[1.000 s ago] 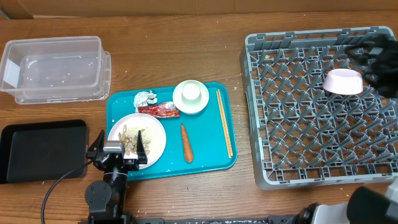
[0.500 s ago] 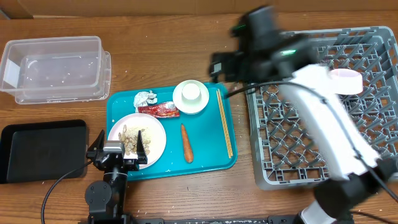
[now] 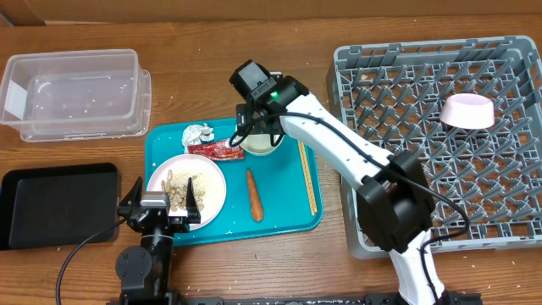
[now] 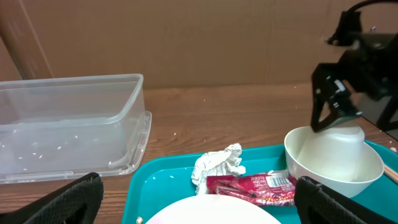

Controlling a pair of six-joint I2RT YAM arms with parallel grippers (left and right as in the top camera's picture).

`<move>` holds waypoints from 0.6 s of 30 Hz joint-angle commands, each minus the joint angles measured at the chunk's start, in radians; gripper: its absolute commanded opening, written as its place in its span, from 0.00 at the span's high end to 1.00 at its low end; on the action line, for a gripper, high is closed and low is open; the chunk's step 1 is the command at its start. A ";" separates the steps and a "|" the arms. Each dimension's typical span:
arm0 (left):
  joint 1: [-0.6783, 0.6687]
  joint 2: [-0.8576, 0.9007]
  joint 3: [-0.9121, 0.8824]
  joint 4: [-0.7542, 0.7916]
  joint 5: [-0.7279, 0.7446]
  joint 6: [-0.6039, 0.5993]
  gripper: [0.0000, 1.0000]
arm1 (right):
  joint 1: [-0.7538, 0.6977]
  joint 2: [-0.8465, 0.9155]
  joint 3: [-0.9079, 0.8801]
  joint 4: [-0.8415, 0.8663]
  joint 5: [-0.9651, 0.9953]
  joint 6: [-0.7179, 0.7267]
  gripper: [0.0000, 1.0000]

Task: Sort waste into correct bins and load items into the dishwasher
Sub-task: 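Move the right gripper back to the white cup on the tray, then lift the white cup and place it in the rack's right side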

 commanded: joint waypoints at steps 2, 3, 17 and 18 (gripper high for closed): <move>-0.007 -0.011 -0.004 -0.002 -0.003 0.019 0.00 | 0.000 0.021 0.004 0.044 0.027 0.014 0.00; -0.007 -0.011 -0.004 -0.001 -0.003 0.019 0.00 | 0.000 0.026 0.004 0.048 0.026 0.014 0.00; -0.007 -0.011 -0.004 -0.002 -0.003 0.019 0.00 | 0.031 0.031 -0.066 0.119 0.000 0.000 0.15; -0.007 -0.011 -0.004 -0.002 -0.003 0.019 0.00 | 0.031 0.031 -0.068 0.119 0.001 0.000 0.15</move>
